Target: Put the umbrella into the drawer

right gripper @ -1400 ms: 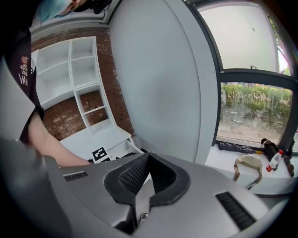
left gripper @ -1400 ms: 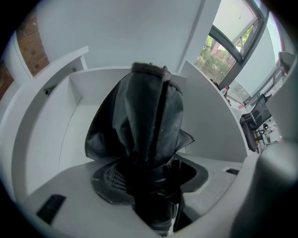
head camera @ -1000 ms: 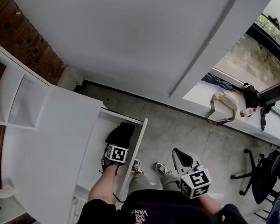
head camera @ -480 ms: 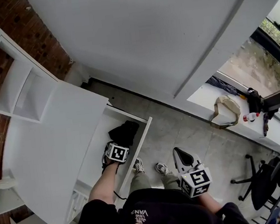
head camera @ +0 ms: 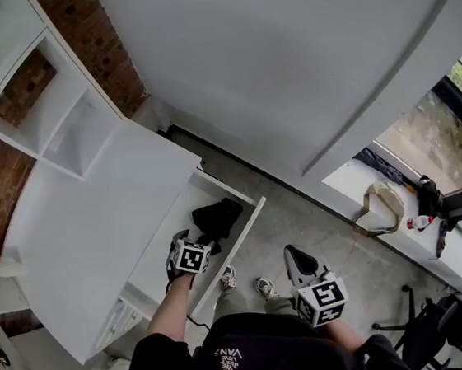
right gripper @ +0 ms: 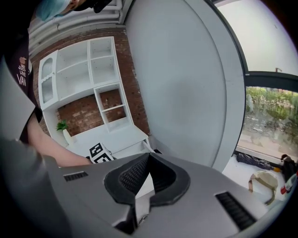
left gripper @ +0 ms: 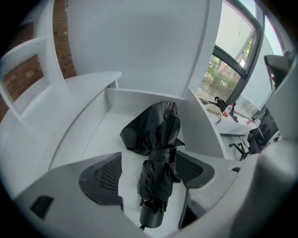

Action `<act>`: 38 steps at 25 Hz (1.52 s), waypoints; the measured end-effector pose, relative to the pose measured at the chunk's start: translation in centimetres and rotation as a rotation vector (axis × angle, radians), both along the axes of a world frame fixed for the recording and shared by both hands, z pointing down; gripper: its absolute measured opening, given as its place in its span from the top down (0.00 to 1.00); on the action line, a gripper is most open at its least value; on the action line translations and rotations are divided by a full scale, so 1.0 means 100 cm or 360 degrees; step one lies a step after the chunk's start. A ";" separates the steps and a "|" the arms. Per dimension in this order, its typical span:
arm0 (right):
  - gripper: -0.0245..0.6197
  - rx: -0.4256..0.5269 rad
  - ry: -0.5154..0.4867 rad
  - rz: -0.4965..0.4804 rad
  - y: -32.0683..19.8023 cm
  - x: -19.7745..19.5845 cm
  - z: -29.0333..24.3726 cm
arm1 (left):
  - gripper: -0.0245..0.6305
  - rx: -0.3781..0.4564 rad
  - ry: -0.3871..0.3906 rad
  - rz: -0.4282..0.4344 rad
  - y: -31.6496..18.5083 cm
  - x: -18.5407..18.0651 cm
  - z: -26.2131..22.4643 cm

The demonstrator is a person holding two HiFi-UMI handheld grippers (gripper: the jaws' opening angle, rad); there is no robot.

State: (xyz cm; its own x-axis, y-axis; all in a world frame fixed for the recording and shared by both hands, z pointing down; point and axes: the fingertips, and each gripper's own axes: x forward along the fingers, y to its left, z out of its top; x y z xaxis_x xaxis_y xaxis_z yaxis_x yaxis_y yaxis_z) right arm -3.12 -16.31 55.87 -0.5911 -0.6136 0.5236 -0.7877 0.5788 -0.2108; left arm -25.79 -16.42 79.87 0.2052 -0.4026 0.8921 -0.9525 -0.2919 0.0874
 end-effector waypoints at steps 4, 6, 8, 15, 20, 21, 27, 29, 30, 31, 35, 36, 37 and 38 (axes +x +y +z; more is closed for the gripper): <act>0.96 0.0027 -0.0027 -0.0120 0.000 -0.012 -0.005 | 0.44 0.0188 -0.0005 -0.0175 0.002 -0.019 -0.047; 0.96 0.0047 -0.0041 -0.0175 0.001 -0.017 -0.008 | 0.44 0.0275 -0.0018 -0.0253 0.006 -0.027 -0.069; 0.96 0.0061 -0.0057 -0.0224 0.001 -0.023 -0.011 | 0.44 0.0362 -0.0030 -0.0318 0.009 -0.034 -0.089; 0.96 0.0101 -0.0099 -0.0377 0.008 -0.037 -0.019 | 0.44 0.0603 -0.0081 -0.0483 0.033 -0.040 -0.155; 0.96 0.0137 -0.0129 -0.0469 0.016 -0.047 -0.026 | 0.46 0.0763 -0.0092 -0.0611 0.059 -0.043 -0.195; 0.96 0.0144 -0.0133 -0.0485 0.017 -0.048 -0.027 | 0.46 0.0792 -0.0097 -0.0632 0.064 -0.043 -0.202; 0.96 0.0174 -0.0170 -0.0561 0.025 -0.054 -0.037 | 0.49 0.0942 -0.0121 -0.0735 0.098 -0.036 -0.241; 0.96 0.0187 -0.0183 -0.0590 0.028 -0.057 -0.041 | 0.51 0.0989 -0.0127 -0.0770 0.109 -0.031 -0.253; 0.96 0.0194 -0.0191 -0.0605 0.030 -0.057 -0.043 | 0.54 0.1013 -0.0137 -0.0789 0.115 -0.029 -0.259; 0.96 0.0202 -0.0199 -0.0621 0.032 -0.058 -0.046 | 0.56 0.1041 -0.0149 -0.0809 0.123 -0.026 -0.264; 0.96 0.0237 -0.0226 -0.0691 0.042 -0.062 -0.054 | 0.65 0.1136 -0.0193 -0.0900 0.153 -0.018 -0.282; 0.96 0.0244 -0.0230 -0.0707 0.043 -0.062 -0.056 | 0.66 0.1148 -0.0203 -0.0921 0.160 -0.017 -0.284; 0.96 0.0249 -0.0234 -0.0722 0.045 -0.063 -0.057 | 0.67 0.1155 -0.0216 -0.0942 0.167 -0.015 -0.285; 0.96 0.0253 -0.0237 -0.0736 0.047 -0.063 -0.058 | 0.70 0.1158 -0.0231 -0.0964 0.174 -0.014 -0.285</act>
State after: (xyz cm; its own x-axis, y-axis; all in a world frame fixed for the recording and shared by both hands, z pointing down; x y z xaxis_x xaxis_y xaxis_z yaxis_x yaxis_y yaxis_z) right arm -9.38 -11.58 50.03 -0.8807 -0.3355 0.3344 -0.4097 0.8938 -0.1822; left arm -27.18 0.94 51.41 -0.3126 -0.8697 0.3820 -0.9468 0.3176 -0.0516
